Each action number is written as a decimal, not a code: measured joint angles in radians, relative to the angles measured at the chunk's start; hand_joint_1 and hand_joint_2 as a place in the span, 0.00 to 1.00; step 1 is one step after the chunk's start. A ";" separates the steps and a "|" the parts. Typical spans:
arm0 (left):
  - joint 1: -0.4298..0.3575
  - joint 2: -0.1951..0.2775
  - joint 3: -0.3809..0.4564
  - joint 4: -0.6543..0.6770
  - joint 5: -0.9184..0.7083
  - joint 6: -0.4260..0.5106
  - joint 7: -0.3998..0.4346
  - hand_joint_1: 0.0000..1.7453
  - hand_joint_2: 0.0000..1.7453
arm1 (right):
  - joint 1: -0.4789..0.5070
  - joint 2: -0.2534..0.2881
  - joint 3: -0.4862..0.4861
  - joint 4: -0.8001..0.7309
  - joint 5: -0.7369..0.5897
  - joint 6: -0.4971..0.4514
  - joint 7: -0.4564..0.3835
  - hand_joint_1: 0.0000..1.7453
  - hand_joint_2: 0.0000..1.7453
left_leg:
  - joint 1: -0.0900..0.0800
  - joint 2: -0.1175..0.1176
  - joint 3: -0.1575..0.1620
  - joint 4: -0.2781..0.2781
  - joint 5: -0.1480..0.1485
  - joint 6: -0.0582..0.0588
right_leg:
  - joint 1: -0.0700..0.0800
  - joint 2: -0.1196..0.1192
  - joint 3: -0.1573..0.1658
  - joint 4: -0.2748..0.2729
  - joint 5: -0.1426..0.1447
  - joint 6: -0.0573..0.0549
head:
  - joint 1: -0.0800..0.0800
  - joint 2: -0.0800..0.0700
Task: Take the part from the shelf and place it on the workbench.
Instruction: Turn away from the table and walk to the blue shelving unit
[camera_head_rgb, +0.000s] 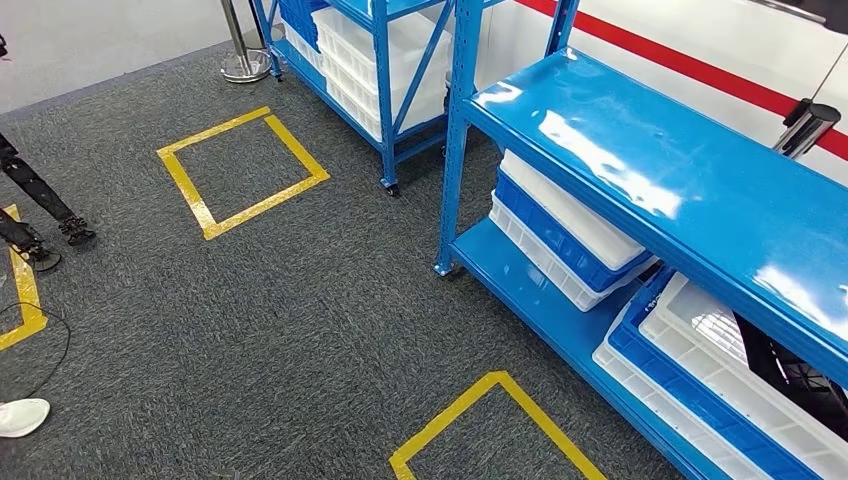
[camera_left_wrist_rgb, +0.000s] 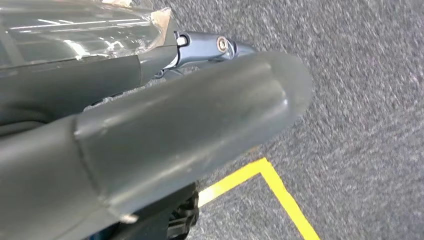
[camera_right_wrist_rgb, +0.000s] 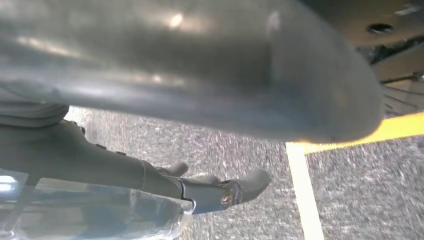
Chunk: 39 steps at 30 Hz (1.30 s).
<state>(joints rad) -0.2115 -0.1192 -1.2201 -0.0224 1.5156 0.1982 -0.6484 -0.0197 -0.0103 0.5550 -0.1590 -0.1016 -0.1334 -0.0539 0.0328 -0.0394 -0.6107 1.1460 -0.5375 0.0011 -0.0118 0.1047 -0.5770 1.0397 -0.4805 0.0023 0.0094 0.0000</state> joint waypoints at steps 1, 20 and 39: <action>-0.006 0.000 -0.001 0.002 -0.001 0.001 -0.001 0.00 0.00 | 0.002 0.001 0.000 0.000 0.000 -0.002 0.000 0.00 0.00 | 0.001 -0.010 0.020 -0.057 0.029 0.010 | 0.001 0.017 -0.005 0.003 -0.001 0.010 | 0.001 0.000; -0.036 -0.009 -0.031 0.010 0.035 -0.007 -0.038 0.00 0.00 | 0.003 0.011 -0.001 0.001 -0.020 -0.034 -0.009 0.00 0.00 | 0.000 0.071 0.031 0.005 -0.059 -0.015 | -0.014 -0.111 -0.011 -0.004 0.011 -0.003 | -0.004 0.000; -0.125 0.033 0.114 0.014 0.039 -0.004 -0.052 0.00 0.00 | 0.009 0.028 -0.026 0.001 -0.051 -0.064 -0.105 0.00 0.00 | -0.017 0.082 0.056 -0.131 0.056 0.043 | -0.010 -0.093 -0.160 0.245 -0.079 0.030 | 0.006 0.000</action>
<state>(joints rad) -0.3363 -0.0858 -1.1062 -0.0080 1.5541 0.1946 -0.7008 -0.0108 0.0175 0.5291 -0.1575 -0.1522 -0.1975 -0.1584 0.0154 0.0422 -0.5548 1.0149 -0.4813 0.0441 -0.0217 0.0116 -0.7369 1.2848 -0.5595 0.0327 0.0150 -0.0001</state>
